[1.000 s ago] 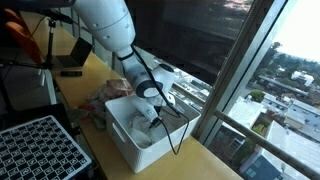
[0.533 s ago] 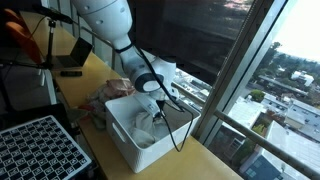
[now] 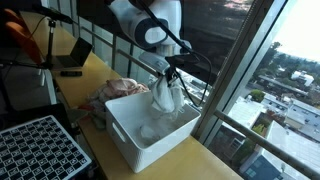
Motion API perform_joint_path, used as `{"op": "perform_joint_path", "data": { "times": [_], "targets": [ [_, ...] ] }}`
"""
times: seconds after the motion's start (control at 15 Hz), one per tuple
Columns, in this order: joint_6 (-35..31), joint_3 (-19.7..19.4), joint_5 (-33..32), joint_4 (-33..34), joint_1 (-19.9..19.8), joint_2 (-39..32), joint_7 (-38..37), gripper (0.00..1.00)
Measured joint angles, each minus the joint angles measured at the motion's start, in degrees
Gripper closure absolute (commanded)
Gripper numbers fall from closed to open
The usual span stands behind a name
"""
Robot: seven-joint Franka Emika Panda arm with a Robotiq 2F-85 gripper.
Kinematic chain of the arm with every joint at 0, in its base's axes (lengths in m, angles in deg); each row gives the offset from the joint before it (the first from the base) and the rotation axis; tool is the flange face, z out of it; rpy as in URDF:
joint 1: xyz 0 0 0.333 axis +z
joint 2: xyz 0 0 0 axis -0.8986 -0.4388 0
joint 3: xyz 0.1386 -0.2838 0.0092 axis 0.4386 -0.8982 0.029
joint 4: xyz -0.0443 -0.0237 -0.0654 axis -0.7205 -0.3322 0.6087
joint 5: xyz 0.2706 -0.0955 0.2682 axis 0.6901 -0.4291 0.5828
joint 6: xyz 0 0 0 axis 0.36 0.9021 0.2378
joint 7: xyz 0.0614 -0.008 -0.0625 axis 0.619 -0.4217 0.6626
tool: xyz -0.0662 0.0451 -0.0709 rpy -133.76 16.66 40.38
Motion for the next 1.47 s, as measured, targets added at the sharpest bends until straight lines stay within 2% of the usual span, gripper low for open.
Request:
{"op": "perform_joint_path", "data": {
  "times": [0.4,0.73,1.07,1.47],
  "targets": [
    [-0.01,3.01,-0.25,-6.81,9.15,12.95,-2.05,0.97],
    [-0.01,8.06,-1.41,-13.33,18.24,18.59,-7.22,0.97],
    [0.0,12.89,-5.22,-17.34,25.01,19.01,-15.42,0.97],
    [0.03,13.84,-5.92,-17.56,27.04,15.6,-17.17,0.97]
  ]
}}
